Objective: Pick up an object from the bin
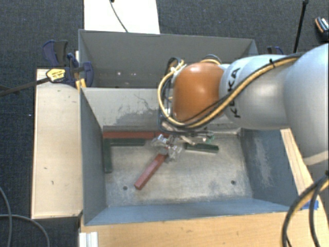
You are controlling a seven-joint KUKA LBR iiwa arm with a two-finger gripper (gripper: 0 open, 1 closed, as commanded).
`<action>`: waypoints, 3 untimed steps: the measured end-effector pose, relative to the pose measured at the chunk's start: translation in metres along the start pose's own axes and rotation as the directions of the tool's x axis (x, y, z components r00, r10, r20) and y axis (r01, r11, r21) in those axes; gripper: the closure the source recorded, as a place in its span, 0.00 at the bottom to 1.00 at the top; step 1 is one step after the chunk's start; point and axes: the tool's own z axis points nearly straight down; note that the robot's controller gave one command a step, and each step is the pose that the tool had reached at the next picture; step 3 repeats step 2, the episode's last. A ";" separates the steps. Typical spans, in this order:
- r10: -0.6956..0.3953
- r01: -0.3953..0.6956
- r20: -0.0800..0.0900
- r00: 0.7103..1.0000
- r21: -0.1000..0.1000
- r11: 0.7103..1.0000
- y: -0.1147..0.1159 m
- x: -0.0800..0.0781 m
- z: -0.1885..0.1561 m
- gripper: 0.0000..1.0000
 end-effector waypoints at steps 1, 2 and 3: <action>0.004 -0.004 0.003 1.000 0.005 1.000 0.011 -0.001 -0.123 1.00; -0.274 0.274 0.001 0.962 0.002 0.962 0.046 -0.018 -0.203 1.00; -0.274 0.274 0.001 0.962 0.002 0.962 0.046 -0.018 -0.203 1.00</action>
Offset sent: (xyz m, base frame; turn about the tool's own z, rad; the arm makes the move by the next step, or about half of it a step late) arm -0.0108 0.0064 0.1178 -0.0028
